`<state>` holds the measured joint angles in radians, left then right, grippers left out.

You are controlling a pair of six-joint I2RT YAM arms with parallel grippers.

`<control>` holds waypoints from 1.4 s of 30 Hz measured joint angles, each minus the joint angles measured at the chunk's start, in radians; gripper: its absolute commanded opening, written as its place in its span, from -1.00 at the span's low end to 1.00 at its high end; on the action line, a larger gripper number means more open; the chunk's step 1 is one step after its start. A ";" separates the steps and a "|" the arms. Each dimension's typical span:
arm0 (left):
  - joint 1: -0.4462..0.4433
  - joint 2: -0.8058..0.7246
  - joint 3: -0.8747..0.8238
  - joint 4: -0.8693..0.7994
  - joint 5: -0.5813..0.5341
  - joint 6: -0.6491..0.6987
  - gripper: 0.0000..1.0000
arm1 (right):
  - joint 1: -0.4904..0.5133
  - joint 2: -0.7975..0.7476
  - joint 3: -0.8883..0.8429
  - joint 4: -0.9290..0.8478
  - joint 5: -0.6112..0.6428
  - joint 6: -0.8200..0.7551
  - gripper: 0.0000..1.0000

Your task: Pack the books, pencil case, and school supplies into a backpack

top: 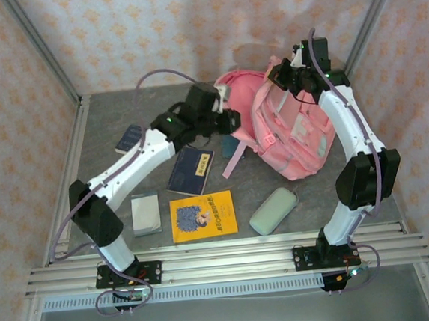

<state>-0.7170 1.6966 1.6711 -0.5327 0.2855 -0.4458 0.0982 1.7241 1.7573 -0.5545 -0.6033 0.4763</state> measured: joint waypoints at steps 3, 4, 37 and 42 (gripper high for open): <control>-0.166 -0.026 -0.055 -0.014 -0.045 0.047 -0.14 | 0.000 0.000 0.009 -0.015 0.017 -0.011 -1.00; -0.222 -0.024 -0.071 -0.023 -0.055 0.057 -0.08 | 0.000 0.000 0.009 -0.017 0.021 -0.015 -1.00; -0.543 0.427 0.107 -0.316 -0.350 0.150 1.00 | -0.001 -0.023 -0.005 -0.051 0.062 -0.028 -1.00; -0.518 0.481 0.114 -0.307 -0.307 0.157 1.00 | -0.001 -0.024 -0.006 -0.051 0.062 -0.028 -1.00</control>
<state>-1.2350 2.1780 1.7855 -0.8402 -0.0219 -0.2890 0.0971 1.7004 1.7512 -0.6052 -0.5411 0.4480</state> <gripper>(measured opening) 0.998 0.043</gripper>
